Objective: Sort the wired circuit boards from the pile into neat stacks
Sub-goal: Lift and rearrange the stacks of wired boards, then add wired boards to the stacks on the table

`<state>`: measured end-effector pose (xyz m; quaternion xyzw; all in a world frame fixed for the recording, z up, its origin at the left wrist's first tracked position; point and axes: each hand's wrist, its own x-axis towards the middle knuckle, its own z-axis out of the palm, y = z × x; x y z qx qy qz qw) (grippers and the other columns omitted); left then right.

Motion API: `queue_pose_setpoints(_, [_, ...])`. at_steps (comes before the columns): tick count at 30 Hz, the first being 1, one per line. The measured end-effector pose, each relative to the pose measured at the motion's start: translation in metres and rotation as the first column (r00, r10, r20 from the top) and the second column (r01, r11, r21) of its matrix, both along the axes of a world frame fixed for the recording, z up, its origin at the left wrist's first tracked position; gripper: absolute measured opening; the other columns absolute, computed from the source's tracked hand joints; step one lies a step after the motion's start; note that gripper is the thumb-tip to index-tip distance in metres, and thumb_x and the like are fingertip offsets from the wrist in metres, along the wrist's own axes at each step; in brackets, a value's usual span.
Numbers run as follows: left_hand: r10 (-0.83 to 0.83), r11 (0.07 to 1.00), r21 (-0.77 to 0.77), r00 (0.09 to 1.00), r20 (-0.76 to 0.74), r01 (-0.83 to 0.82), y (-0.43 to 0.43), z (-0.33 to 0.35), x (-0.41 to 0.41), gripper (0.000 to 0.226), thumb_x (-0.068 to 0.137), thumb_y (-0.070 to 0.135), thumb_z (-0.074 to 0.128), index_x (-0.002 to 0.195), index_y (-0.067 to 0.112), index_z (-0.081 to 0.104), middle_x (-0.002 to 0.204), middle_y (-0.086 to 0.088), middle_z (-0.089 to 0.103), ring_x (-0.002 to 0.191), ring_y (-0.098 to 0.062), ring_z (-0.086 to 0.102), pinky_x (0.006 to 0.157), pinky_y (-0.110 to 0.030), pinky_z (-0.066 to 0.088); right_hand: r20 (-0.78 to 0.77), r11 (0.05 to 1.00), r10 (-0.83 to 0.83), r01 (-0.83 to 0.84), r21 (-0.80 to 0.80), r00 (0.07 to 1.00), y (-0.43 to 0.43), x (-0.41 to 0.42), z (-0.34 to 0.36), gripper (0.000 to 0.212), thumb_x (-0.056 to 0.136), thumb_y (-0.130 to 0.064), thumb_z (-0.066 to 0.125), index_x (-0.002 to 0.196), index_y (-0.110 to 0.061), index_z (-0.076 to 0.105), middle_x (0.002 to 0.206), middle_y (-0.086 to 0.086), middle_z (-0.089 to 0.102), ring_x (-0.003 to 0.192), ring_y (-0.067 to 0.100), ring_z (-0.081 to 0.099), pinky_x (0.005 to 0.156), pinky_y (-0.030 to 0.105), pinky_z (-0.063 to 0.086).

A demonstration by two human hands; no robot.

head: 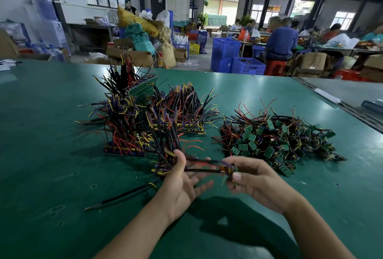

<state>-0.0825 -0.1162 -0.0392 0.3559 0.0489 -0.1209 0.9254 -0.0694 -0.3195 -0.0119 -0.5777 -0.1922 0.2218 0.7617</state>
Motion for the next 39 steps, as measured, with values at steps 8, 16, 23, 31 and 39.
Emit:
queue_pose_setpoints(8, [-0.037, 0.979, 0.199, 0.999, -0.009, 0.038, -0.002, -0.001, 0.003, 0.071, 0.081, 0.071, 0.022, 0.102, 0.010, 0.052, 0.087, -0.013, 0.070, 0.077, -0.024, 0.066, 0.064, -0.034, 0.047, 0.077, 0.899, -0.365, 0.330, 0.288, 0.928, -0.033, 0.040, 0.059, 0.033, 0.081, 0.001, 0.051, 0.104, -0.010, 0.073, 0.101, 0.010, 0.072, 0.082, 0.017, 0.069, 0.073, 0.025, 0.058])
queue_pose_setpoints(16, [-0.005, 0.969, 0.246, 0.999, -0.037, 0.014, -0.004, -0.002, 0.005, 0.058, 0.094, 0.058, 0.025, 0.094, 0.008, 0.054, 0.075, -0.011, 0.067, 0.068, -0.022, 0.064, 0.064, -0.032, 0.046, 0.738, 0.413, -0.400, 0.826, -0.385, 0.544, -0.035, 0.118, 0.064, 0.037, 0.093, -0.018, 0.064, 0.130, -0.016, 0.060, 0.102, 0.004, 0.070, 0.067, 0.014, 0.064, 0.060, 0.021, 0.054])
queue_pose_setpoints(23, [-0.007, 0.963, 0.268, 0.999, -0.037, 0.017, -0.004, -0.004, 0.006, 0.055, 0.094, 0.056, 0.028, 0.096, 0.008, 0.054, 0.075, -0.010, 0.067, 0.067, -0.021, 0.064, 0.064, -0.032, 0.046, 0.769, -0.162, 0.265, 0.813, -0.559, 0.582, -0.029, 0.122, 0.032, 0.043, 0.102, -0.040, 0.032, 0.121, -0.023, 0.066, 0.138, 0.000, 0.056, 0.135, 0.024, 0.038, 0.116, 0.049, 0.018])
queue_pose_setpoints(31, [0.011, 0.955, 0.297, 0.999, -0.051, 0.005, -0.006, 0.000, 0.003, 0.054, 0.098, 0.052, 0.028, 0.090, 0.006, 0.055, 0.071, -0.011, 0.063, 0.059, -0.021, 0.058, 0.060, -0.030, 0.046, 0.669, -0.181, 0.280, 0.723, -0.667, 0.688, -0.016, 0.113, 0.035, 0.068, 0.099, -0.058, 0.008, 0.087, -0.021, 0.064, 0.111, 0.000, 0.067, 0.126, 0.024, 0.049, 0.116, 0.064, -0.002])
queue_pose_setpoints(39, [-0.057, 0.876, 0.482, 0.990, 0.131, -0.013, -0.010, -0.010, -0.001, 0.025, 0.096, 0.023, 0.052, 0.076, 0.010, 0.057, 0.064, -0.004, 0.062, 0.056, -0.015, 0.056, 0.056, -0.024, 0.047, 0.924, 0.040, 0.147, 0.931, -0.363, 0.354, 0.007, 0.097, 0.025, 0.037, 0.101, -0.037, 0.044, 0.117, -0.013, 0.067, 0.124, 0.006, 0.065, 0.124, 0.026, 0.052, 0.118, 0.051, 0.015])
